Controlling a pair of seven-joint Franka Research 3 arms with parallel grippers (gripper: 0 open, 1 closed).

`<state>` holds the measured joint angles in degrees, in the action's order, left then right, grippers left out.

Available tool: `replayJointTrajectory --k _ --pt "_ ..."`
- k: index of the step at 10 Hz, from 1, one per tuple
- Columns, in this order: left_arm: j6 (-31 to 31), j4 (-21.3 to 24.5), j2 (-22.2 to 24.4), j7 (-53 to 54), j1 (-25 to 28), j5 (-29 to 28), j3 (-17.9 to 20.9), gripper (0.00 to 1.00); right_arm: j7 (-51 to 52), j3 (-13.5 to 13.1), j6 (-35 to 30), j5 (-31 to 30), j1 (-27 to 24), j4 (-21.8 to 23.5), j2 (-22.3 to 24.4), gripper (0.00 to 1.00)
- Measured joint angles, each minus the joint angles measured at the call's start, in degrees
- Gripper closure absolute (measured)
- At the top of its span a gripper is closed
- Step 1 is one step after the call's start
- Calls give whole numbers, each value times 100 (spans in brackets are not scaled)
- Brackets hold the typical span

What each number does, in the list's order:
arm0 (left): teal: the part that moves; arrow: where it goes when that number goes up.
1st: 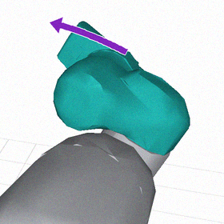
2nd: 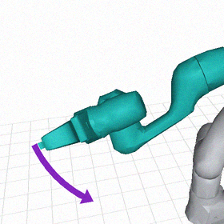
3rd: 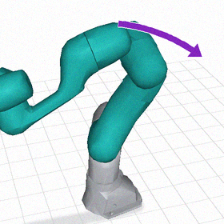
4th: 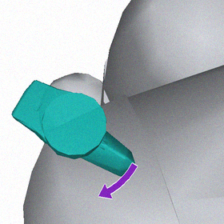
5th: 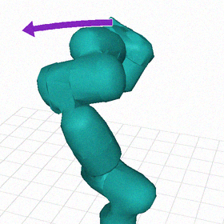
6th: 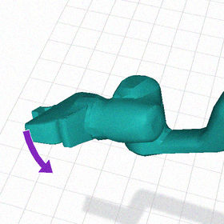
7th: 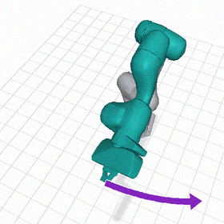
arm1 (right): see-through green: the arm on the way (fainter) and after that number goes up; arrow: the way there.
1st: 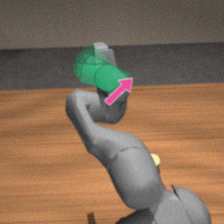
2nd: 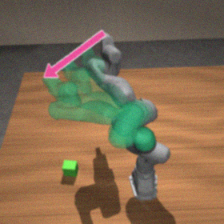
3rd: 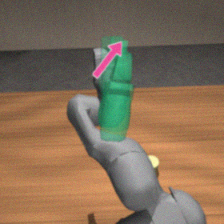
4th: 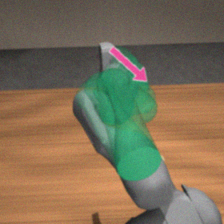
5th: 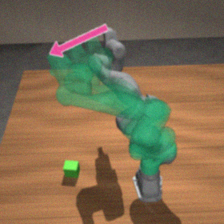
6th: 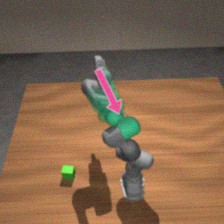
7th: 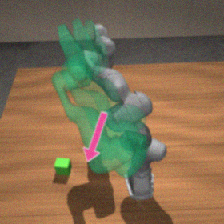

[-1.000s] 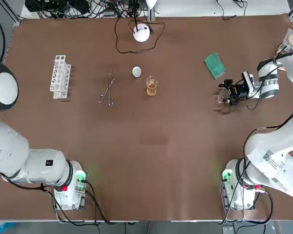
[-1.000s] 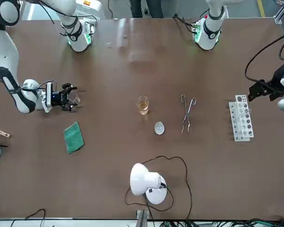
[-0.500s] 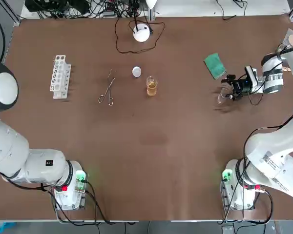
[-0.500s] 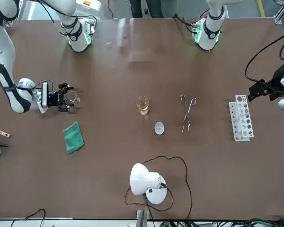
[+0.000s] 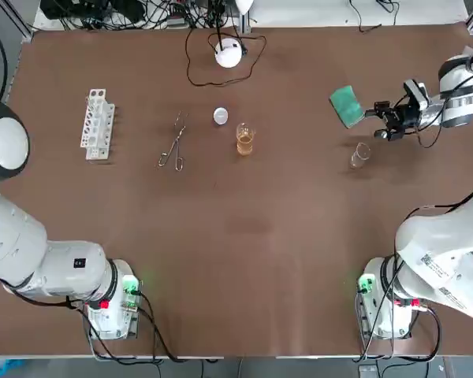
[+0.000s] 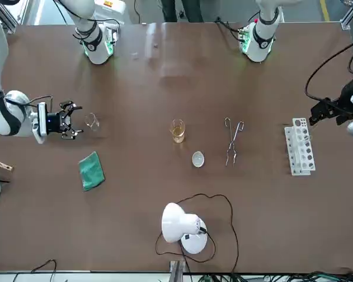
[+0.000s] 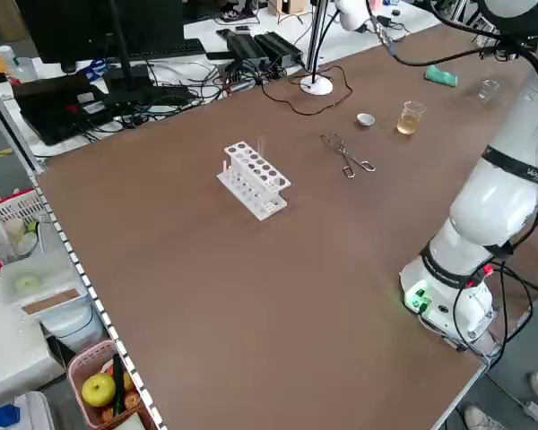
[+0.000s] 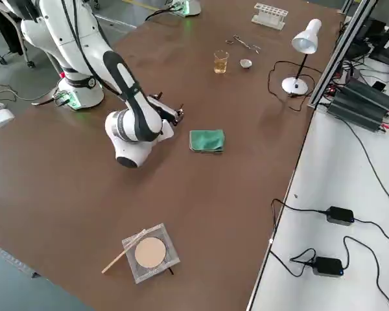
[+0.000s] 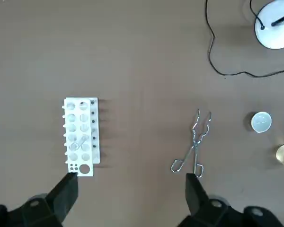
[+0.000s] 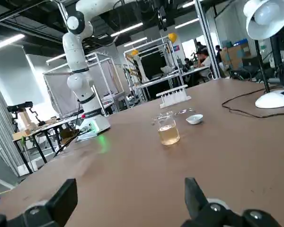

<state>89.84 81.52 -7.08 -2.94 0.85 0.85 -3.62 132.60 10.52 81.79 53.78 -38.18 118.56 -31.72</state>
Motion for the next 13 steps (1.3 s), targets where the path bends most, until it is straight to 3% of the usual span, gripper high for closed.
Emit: replayJointTrajectory --k 5,13 --pt "-3 -1 70 23 0 0 1 0 -1874 13 486 4 400 -253 653 0" --pt "-3 -1 70 92 0 0 2 0 -5127 10 1174 -356 1428 -1731 922 0"
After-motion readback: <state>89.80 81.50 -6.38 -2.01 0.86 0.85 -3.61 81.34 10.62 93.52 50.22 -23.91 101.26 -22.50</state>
